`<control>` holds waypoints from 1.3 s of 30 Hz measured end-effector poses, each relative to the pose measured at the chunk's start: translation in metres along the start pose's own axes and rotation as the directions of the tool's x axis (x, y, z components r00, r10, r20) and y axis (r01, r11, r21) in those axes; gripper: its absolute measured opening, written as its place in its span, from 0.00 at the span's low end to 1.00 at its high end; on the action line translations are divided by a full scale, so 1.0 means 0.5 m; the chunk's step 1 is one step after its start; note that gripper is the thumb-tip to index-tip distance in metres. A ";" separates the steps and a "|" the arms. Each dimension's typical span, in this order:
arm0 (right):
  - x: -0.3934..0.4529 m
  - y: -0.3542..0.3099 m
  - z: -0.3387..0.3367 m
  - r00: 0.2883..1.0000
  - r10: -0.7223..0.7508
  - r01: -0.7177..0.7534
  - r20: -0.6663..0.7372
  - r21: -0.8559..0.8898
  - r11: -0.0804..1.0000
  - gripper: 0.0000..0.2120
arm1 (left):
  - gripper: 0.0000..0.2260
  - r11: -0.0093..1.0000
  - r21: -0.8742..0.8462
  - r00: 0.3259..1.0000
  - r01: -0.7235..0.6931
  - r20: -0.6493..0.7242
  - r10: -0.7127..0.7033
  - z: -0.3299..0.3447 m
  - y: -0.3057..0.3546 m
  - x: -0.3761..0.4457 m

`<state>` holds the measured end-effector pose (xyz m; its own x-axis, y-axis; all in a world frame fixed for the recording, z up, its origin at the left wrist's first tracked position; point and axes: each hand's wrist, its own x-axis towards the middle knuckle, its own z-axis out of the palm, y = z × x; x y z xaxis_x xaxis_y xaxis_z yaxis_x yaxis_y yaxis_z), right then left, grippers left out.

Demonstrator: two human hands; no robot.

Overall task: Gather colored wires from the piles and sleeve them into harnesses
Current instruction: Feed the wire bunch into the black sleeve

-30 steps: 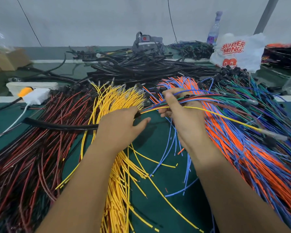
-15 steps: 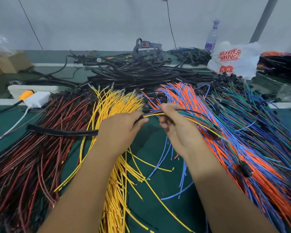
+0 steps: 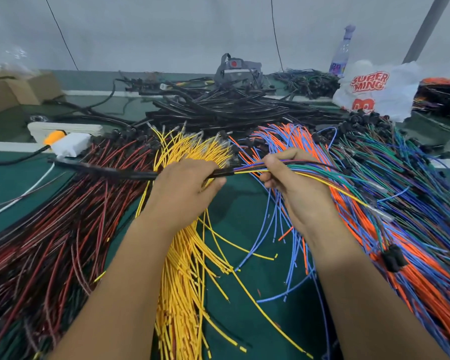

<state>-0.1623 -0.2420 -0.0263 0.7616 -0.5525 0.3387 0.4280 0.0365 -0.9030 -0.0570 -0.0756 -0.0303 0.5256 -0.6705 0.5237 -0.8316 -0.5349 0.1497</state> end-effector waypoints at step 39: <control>-0.007 0.036 0.056 0.995 0.098 -0.097 -0.004 -0.208 0.973 0.23 | 0.17 0.998 0.053 0.999 -0.026 0.046 0.024 0.027 0.026 0.007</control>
<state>-0.1434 -0.2162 -0.0365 0.7981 -0.5494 0.2475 0.2416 -0.0845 -0.9667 -0.0636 -0.0915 -0.0378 0.5135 -0.7057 0.4882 -0.8341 -0.5440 0.0910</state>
